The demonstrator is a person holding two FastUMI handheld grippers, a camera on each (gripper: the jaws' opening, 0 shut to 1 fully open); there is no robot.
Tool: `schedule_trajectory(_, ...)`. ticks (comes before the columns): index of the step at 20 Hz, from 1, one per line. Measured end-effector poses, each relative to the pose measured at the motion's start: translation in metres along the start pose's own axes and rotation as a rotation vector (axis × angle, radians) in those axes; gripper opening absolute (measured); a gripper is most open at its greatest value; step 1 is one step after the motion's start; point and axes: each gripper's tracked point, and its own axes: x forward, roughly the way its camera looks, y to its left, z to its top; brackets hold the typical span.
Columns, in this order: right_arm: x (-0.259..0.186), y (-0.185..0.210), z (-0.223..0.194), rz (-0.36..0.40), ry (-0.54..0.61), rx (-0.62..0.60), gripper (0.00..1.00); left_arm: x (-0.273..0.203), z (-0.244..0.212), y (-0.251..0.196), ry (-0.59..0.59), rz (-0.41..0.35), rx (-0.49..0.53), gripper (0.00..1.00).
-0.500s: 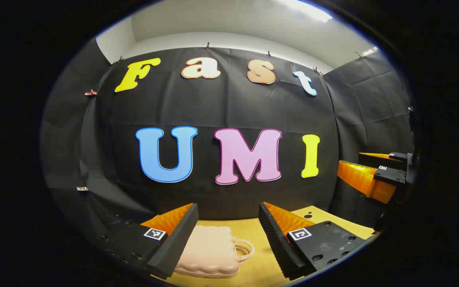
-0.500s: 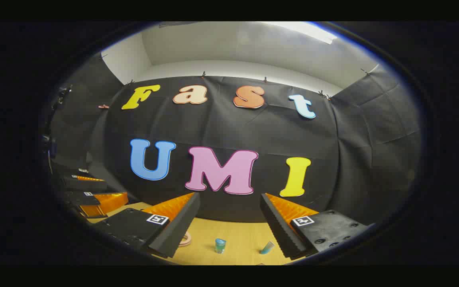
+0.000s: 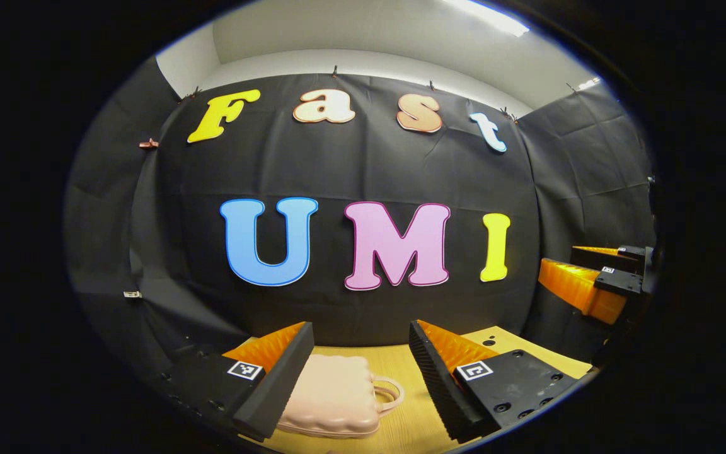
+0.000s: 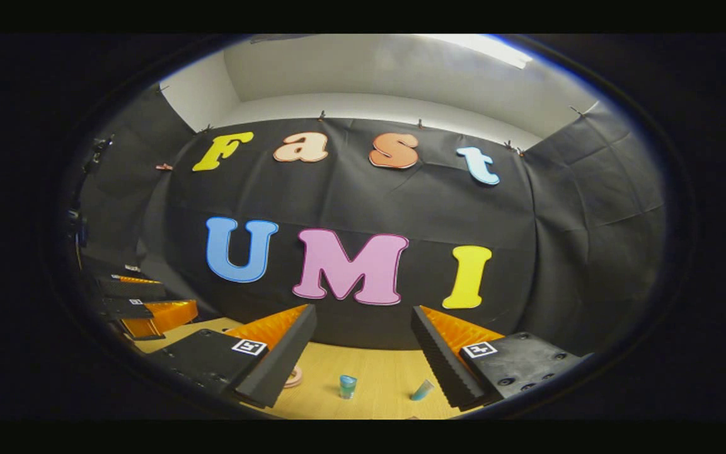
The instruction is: First open the suitcase, pack the skin care products into it, and then close the suitcase.
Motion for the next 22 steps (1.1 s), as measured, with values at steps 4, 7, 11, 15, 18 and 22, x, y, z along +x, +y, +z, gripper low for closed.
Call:
schedule_trajectory(4,0.000,-0.005,-0.006,-0.016,0.021,0.005,0.96,0.001,-0.002,-0.003,0.008,-0.011,0.001,0.96)
schedule_trajectory(7,0.002,-0.008,-0.006,-0.022,0.019,0.006,0.96,0.007,-0.006,-0.006,0.026,-0.022,-0.004,0.96)
schedule_trajectory(11,0.004,-0.013,-0.009,-0.028,0.024,-0.006,0.96,0.016,-0.022,-0.017,0.088,-0.045,-0.002,0.96)
schedule_trajectory(15,0.008,-0.021,-0.019,-0.029,0.046,-0.012,0.96,0.038,-0.048,-0.033,0.175,-0.070,-0.012,0.96)
schedule_trajectory(18,0.013,-0.029,-0.029,-0.028,0.061,-0.006,0.96,0.061,-0.076,-0.049,0.249,-0.088,-0.024,0.96)
schedule_trajectory(22,0.020,-0.042,-0.052,-0.019,0.108,0.001,0.96,0.092,-0.129,-0.069,0.370,-0.096,-0.032,0.96)
